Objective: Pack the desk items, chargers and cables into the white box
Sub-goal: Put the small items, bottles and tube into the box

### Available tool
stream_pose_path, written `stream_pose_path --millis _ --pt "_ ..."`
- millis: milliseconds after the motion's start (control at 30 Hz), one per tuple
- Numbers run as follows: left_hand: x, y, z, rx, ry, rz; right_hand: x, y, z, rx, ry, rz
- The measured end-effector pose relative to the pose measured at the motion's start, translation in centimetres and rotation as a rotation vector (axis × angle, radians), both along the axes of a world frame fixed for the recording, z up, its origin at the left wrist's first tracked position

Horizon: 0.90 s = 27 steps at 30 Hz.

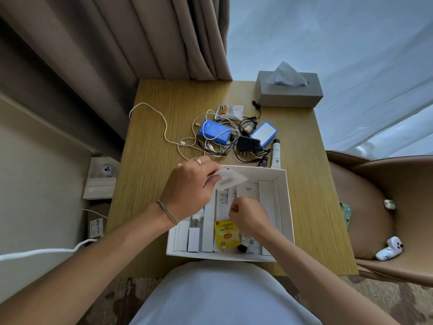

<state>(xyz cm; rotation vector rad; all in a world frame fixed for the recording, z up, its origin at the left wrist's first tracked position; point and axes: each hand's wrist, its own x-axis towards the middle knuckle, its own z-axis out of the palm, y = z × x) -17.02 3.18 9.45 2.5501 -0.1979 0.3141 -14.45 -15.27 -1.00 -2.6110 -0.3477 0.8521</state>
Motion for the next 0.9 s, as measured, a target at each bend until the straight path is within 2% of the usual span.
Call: stream_pose_path --millis 133,367,467,667,900 --pt "-0.4 -1.2 -2.7 0.075 0.081 -0.034 1.4 -2.0 2.5 0.028 -0.059 -0.061" --pt "1.2 -3.5 -7.0 0.334 0.043 -0.15 1.8 -4.1 4.9 0.107 -0.056 -0.132" --pt "1.1 -4.0 -8.8 0.399 0.118 -0.208 1.7 -4.4 5.1 0.135 -0.058 -0.158" --pt "-0.1 -4.2 -11.2 0.471 0.363 -0.248 2.1 -4.6 5.4 0.179 -0.06 -0.183" --pt "-0.6 -4.5 -12.0 0.454 0.336 -0.313 3.6 -4.2 6.4 0.23 -0.109 -0.184"
